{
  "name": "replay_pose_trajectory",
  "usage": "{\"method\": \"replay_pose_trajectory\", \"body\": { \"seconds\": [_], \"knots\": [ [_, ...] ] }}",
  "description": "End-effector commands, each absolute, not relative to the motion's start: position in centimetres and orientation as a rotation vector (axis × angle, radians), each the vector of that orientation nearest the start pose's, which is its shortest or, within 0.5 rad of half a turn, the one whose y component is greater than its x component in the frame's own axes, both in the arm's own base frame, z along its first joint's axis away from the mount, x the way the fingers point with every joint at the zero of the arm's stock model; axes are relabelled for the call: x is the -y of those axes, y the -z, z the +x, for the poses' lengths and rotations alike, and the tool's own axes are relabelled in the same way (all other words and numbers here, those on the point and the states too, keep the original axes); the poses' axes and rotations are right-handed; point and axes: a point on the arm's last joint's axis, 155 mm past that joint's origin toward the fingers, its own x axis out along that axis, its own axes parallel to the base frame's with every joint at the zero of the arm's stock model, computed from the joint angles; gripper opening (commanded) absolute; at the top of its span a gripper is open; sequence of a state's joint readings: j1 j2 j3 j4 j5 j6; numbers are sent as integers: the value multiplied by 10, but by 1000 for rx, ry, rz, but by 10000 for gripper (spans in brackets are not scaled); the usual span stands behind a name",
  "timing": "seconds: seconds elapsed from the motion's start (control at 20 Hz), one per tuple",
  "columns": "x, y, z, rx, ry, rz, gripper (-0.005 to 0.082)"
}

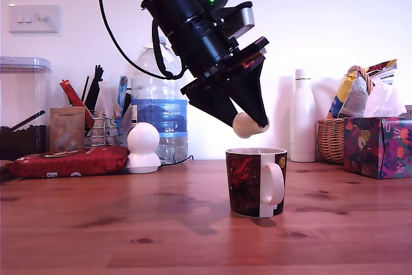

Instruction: Pick up the coffee capsules from the table one by one and drop them inside the nearest coffee cup

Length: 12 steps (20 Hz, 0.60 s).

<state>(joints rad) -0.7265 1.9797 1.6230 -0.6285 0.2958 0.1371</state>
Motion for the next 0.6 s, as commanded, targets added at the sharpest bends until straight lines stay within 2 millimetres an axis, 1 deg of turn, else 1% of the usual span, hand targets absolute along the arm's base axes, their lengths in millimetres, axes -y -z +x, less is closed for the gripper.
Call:
{"method": "replay_pose_trajectory", "body": {
  "seconds": [0.0,0.3,0.35,0.45,0.5,0.55],
  "knots": [
    [382,-100,345,-959,1010,340,203],
    [384,-101,347,-955,1006,332,206],
    [384,-102,347,-958,1002,323,300],
    [382,-101,349,-962,979,322,689],
    [381,-101,349,-962,977,324,795],
    [381,-100,349,-962,976,324,787]
  ]
}}
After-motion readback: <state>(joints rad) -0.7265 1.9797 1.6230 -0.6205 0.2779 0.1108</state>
